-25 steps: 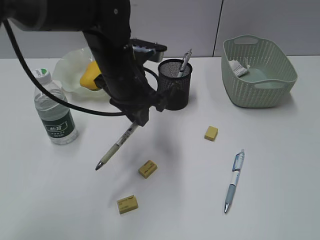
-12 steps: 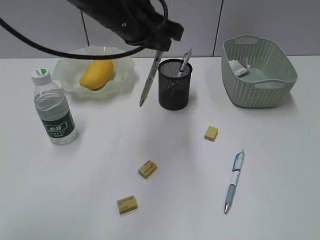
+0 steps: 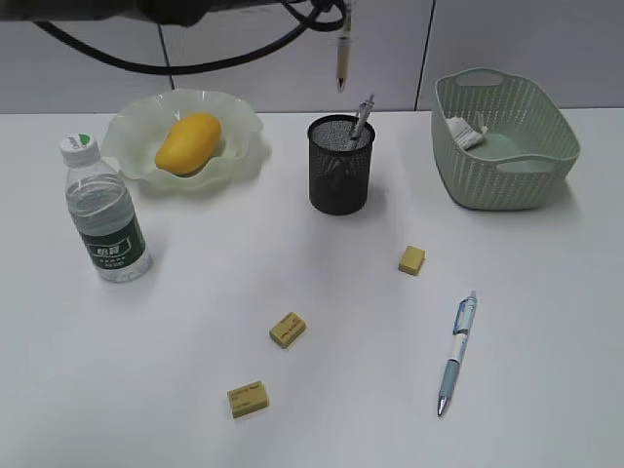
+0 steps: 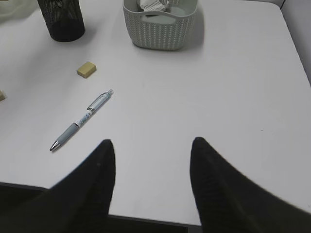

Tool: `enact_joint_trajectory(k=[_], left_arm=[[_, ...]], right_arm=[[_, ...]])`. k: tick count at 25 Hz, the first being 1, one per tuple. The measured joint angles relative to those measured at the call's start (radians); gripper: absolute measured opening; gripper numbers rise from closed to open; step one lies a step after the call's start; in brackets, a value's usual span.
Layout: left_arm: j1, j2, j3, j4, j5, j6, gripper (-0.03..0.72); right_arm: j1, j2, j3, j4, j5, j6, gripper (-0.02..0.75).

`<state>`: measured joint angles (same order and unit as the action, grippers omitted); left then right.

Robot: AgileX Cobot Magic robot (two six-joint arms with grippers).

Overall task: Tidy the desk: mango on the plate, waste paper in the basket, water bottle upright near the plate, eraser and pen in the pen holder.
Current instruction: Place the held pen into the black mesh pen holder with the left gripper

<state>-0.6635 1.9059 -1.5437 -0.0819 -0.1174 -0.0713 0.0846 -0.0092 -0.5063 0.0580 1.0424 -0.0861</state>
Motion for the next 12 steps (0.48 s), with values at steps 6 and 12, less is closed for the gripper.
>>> enact_joint_trajectory(k=[6, 12], left_arm=[[0.004, 0.088, 0.001, 0.0, -0.204, 0.0, 0.146], [0.004, 0.166, 0.002, 0.005, -0.32, 0.0, 0.146]], right_arm=[[0.0, 0.0, 0.0, 0.0, 0.0, 0.0, 0.405], [0.0, 0.0, 0.0, 0.0, -0.001, 0.0, 0.405]])
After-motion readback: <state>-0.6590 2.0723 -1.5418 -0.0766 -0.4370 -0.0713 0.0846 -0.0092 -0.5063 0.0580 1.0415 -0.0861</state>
